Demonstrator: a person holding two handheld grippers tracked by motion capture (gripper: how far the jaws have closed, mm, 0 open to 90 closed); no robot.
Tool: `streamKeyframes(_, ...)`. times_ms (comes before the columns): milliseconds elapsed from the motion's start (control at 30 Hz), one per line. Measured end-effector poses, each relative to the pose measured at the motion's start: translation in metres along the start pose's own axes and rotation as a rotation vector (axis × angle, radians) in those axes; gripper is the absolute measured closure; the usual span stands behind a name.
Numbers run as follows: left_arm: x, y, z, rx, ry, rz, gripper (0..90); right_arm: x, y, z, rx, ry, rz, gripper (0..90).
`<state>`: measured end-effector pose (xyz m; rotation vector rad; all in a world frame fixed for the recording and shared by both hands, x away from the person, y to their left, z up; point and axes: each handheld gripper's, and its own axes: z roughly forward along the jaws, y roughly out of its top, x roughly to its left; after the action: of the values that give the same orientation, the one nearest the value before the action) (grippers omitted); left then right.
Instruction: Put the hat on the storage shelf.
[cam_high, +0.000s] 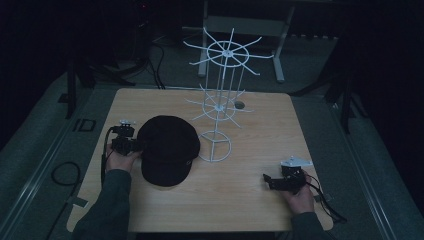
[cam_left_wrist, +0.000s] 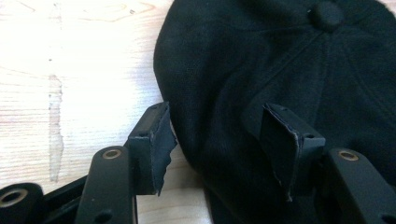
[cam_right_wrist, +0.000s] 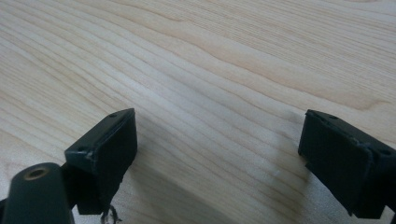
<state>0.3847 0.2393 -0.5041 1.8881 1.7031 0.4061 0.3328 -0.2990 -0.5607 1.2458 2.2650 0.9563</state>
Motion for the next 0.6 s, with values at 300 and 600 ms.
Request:
streamKeyframes(300, 0.002, 0.004, 0.028, 0.068, -0.015, -0.040, 43.7, 0.000, 0.000, 0.000, 0.000, 0.000, -0.001, 11.5)
streamKeyframes(600, 0.003, 0.008, 0.040, 0.125, -0.045, -0.085, 48.0, 0.000, 0.000, 0.000, -0.002, 0.000, -0.002, 11.5)
